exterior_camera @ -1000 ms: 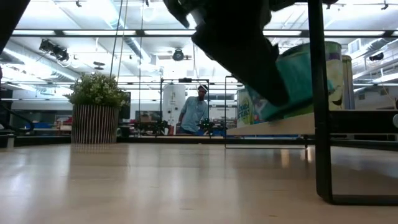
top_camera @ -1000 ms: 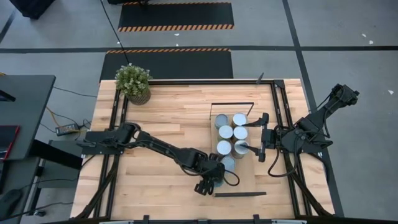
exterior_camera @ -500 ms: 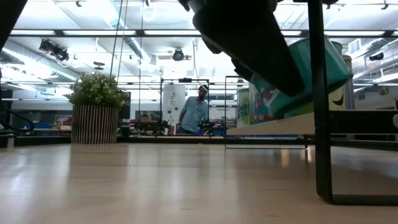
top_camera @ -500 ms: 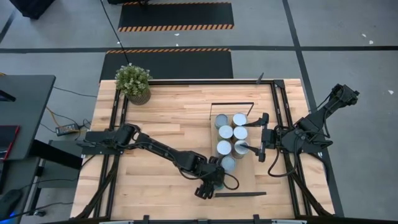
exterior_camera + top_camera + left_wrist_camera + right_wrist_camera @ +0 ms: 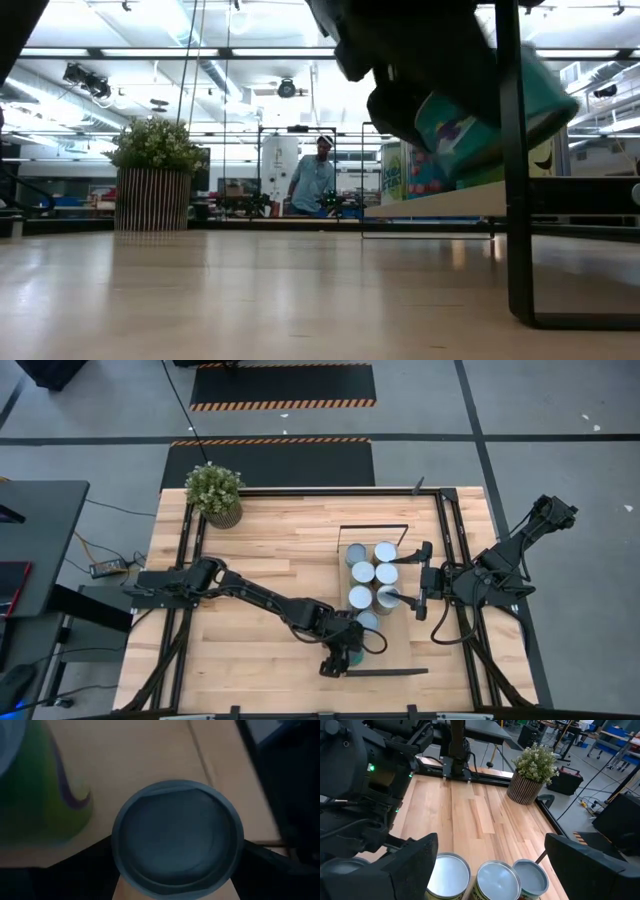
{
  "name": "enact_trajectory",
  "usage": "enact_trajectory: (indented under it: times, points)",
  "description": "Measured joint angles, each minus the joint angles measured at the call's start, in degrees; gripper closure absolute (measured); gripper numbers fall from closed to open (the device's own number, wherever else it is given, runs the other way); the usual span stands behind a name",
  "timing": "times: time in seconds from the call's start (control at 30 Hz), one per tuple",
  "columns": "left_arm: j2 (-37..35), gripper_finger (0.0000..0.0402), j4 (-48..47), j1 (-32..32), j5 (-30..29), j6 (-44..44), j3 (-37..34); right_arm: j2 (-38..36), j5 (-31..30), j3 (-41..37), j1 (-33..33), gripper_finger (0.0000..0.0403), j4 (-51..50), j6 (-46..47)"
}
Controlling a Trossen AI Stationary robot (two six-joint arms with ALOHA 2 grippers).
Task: Pick and place cans onto a shelf
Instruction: Put the canned tuna on the shelf
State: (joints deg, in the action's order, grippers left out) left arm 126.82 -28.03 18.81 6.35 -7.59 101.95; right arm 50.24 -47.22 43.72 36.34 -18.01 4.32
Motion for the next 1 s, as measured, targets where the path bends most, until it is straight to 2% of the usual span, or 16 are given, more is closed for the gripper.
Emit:
enact_trajectory:
  times: [0.27, 0.83, 1.0]
  points:
    - [0.0, 0.0085, 0.8, -0.3, 0.8, -3.7, 0.0, 0.0, 0.0, 0.0, 0.0, 0.0028, 0.2, 0.0]
    - [0.0, 0.0081, 1.5, 0.0, 1.5, -2.5, 0.0, 0.0, 0.0, 0.0, 0.0, 0.0028, 0.2, 0.0]
    - [0.0, 0.0031, 1.0, 0.0, 2.2, -2.3, 0.0, 0.0, 0.0, 0.0, 0.0, 0.0028, 0.2, 0.0]
